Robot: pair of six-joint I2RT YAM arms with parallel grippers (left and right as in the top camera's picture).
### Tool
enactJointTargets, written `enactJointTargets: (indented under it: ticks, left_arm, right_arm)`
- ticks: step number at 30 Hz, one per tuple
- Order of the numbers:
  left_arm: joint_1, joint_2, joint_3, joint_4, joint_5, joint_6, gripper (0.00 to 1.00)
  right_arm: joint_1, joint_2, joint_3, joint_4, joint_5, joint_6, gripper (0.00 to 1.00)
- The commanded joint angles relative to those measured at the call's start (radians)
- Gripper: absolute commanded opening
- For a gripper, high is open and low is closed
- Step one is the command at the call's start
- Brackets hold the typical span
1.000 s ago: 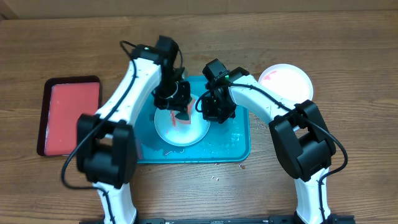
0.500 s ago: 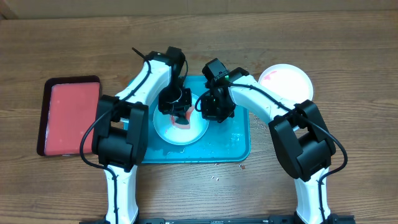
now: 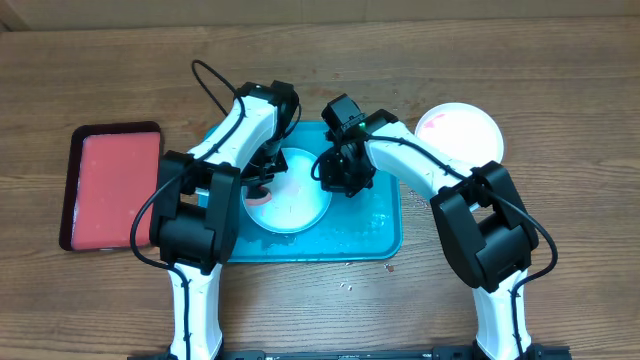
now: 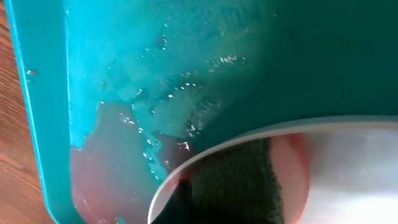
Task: Clean dirty plates on tray and stack at the side
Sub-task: 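Scrub the blue-rimmed plate with the sponge in the left gripper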
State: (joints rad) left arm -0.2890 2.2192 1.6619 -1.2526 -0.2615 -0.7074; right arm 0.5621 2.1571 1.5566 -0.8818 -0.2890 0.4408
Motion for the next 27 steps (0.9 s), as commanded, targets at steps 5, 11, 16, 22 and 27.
enactJointTargets:
  ticks: [5, 11, 16, 22, 27]
  left_arm:
    - [0.059, 0.03, -0.018, 0.124, 0.38, 0.238, 0.04]
    - [-0.018, 0.031, -0.034, 0.143, 0.565, 0.312, 0.04]
    - [-0.091, 0.03, -0.034, 0.088, 0.535, 0.363, 0.04]
    - [-0.098, 0.03, -0.08, 0.058, 0.51, 0.362, 0.04]
    - [-0.092, 0.03, -0.147, 0.078, 0.424, 0.359, 0.04]
  right_arm:
    - [-0.014, -0.001, -0.013, -0.013, 0.064, 0.005, 0.04]
    - [-0.014, -0.001, -0.013, -0.011, 0.064, 0.006, 0.04]
    - [-0.014, -0.001, -0.013, -0.002, 0.063, 0.006, 0.04]
    - [-0.023, -0.001, -0.013, 0.011, 0.063, 0.04, 0.04]
    - [-0.049, -0.001, -0.013, 0.006, 0.056, 0.043, 0.04]
